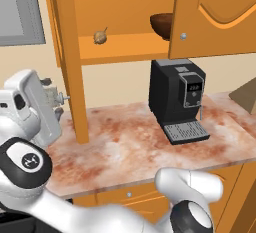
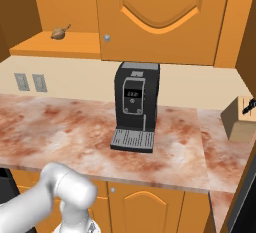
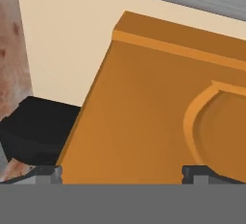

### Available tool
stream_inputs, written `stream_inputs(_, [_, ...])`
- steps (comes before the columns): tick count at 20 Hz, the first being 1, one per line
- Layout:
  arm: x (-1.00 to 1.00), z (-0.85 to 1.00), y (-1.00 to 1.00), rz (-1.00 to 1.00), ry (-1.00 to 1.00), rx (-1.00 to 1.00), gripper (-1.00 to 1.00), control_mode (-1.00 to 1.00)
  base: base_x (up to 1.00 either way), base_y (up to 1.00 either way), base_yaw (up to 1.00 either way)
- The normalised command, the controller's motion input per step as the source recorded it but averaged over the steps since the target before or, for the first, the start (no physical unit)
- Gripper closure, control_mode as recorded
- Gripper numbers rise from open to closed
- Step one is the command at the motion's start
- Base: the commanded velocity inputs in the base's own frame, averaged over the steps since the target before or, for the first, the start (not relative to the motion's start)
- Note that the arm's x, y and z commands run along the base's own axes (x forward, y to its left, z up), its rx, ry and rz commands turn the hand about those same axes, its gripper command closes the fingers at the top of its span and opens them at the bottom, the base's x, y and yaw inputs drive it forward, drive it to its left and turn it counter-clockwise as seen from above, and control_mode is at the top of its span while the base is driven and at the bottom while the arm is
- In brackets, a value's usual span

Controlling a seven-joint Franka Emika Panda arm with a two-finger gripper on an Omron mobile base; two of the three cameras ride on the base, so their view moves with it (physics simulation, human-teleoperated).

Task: Pick the mug and place it in the sink. Pick the bowl and place it in the open cabinet and then close the cabinet.

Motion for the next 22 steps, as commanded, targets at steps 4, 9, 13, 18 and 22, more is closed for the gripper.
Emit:
stream_inputs(4, [0.06,0.0,-0.76,0.0,0.0,-0.01,-1.0,-1.0,0.0,0.0,0.0])
stream_inputs(9, [0.08,0.02,-0.76,0.0,0.0,-0.02,-1.0,-1.0,0.0,0.0,0.0])
stream_inputs(13, [0.15,0.05,-0.72,0.0,0.0,-0.02,-1.0,-1.0,0.0,0.0,0.0])
stream_inputs(18, [0.43,0.05,-0.65,0.0,0.0,-0.02,-1.0,-1.0,0.0,0.0,0.0])
stream_inputs(22, [0.5,0.12,-0.59,0.0,0.0,-0.03,-1.0,-1.0,0.0,0.0,0.0])
